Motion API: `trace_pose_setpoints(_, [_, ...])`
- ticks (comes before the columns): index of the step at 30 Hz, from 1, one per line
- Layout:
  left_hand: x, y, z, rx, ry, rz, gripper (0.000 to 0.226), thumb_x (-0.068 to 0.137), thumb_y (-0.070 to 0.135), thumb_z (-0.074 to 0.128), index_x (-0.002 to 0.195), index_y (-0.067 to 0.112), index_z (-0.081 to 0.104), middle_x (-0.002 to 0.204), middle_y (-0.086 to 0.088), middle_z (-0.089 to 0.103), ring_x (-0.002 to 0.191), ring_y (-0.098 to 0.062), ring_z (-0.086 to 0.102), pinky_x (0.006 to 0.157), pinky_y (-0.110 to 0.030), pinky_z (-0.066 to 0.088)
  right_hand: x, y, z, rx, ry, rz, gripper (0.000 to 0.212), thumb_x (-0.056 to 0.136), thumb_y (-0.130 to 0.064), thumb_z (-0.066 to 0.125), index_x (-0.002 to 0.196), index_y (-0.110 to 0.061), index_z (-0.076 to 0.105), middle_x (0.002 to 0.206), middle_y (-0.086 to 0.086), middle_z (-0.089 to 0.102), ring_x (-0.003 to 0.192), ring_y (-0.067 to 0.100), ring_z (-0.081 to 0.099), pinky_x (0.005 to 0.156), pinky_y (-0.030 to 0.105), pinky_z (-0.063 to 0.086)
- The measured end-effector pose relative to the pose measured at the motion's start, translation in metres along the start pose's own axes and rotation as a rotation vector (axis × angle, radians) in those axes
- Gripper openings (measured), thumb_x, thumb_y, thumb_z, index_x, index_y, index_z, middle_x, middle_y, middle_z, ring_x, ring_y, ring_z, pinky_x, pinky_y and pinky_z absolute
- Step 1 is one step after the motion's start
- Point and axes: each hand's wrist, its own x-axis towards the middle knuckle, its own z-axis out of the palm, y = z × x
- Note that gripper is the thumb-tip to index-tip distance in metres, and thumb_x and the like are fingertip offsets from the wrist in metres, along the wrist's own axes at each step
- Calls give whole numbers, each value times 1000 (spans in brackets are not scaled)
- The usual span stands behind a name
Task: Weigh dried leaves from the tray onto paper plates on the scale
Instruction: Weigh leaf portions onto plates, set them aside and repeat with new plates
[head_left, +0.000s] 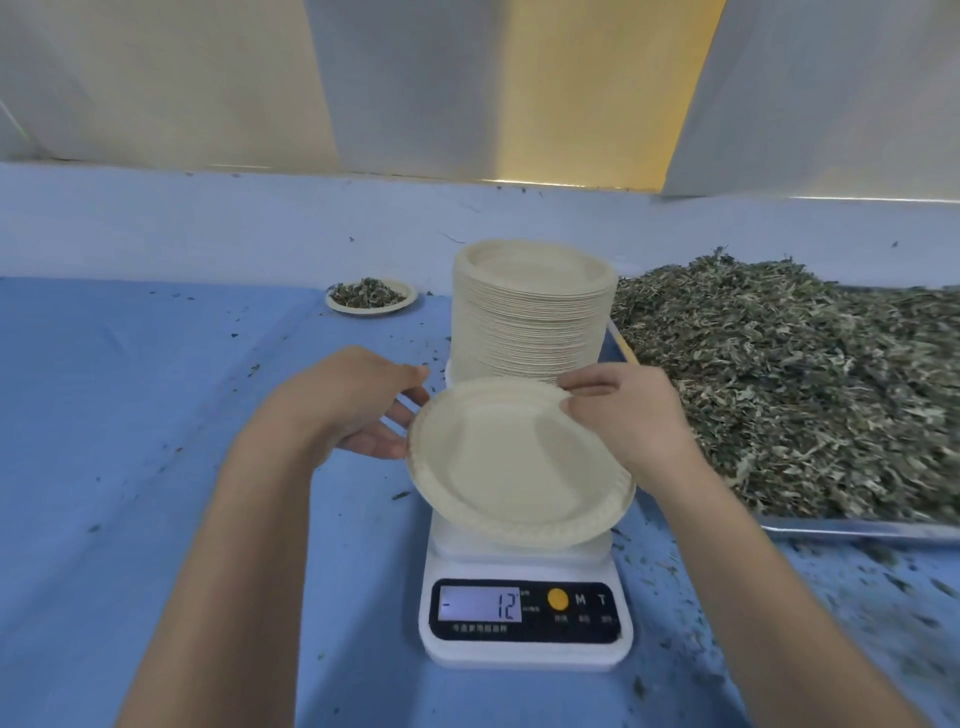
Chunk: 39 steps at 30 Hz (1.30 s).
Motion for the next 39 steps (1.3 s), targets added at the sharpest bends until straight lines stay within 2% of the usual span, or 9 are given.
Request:
trace_pose_setpoints(6, [13,-7,14,109,-29,-63,34,96,36,48,98,8,67,88,-9,72,50,-17,64,46,-18,54,6,19,7,-58,3,49,19,81,-6,68,92,-20,72,79,-13,65,84,7,64,83,29,53])
trace_pose_setpoints(16, [20,-12,17,209,-46,-126,36,97,39,46,102,9,65,88,-9,71,51,-17,66,42,-18,51,8,27,13,-92,-32,45,22,81,-6,68,98,-19,73,81,-12,64,87,11,63,81,30,53])
trace_pose_setpoints(20, [24,-14,18,228,-22,-140,36,96,38,48,106,6,60,92,-9,69,63,-19,67,58,-25,56,8,29,13,-88,-43,60,19,81,-9,68,97,-20,73,90,-4,68,91,12,64,85,30,52])
trace_pose_setpoints(24, [27,-12,21,329,244,102,20,93,26,48,87,10,58,80,-10,59,68,-23,53,66,-30,44,12,27,2,-35,64,24,14,84,-15,66,90,-24,74,79,-17,65,81,0,62,74,21,49])
trace_pose_setpoints(27, [17,2,36,272,373,378,23,90,23,46,79,9,61,77,-9,62,67,-21,51,61,-30,40,17,28,-16,-120,217,-3,16,86,-15,61,93,-24,74,88,-8,70,67,1,57,59,19,41])
trace_pose_setpoints(30, [4,19,65,16,198,491,21,89,21,50,81,14,69,84,1,71,86,-17,65,81,-37,52,20,36,-32,-370,330,-7,27,86,-10,56,107,-19,71,105,2,70,83,20,61,64,27,43])
trace_pose_setpoints(32, [-1,28,84,-50,98,504,21,88,20,51,79,15,69,83,2,71,87,-17,66,84,-41,52,23,44,-42,-626,356,-50,33,86,-7,55,116,-18,66,116,5,65,100,26,56,69,32,44])
trace_pose_setpoints(36, [-1,40,114,-58,24,536,23,88,16,50,81,8,70,82,-2,72,86,-20,66,84,-41,52,33,56,-55,-1035,224,-51,43,92,-16,53,134,-22,51,143,5,43,136,28,29,104,44,33])
trace_pose_setpoints(39, [2,46,130,-133,-12,478,24,89,15,49,78,13,70,81,2,71,82,-15,67,76,-31,53,41,57,-61,-1078,65,51,42,96,-17,46,137,-26,46,145,8,37,135,33,28,104,49,31])
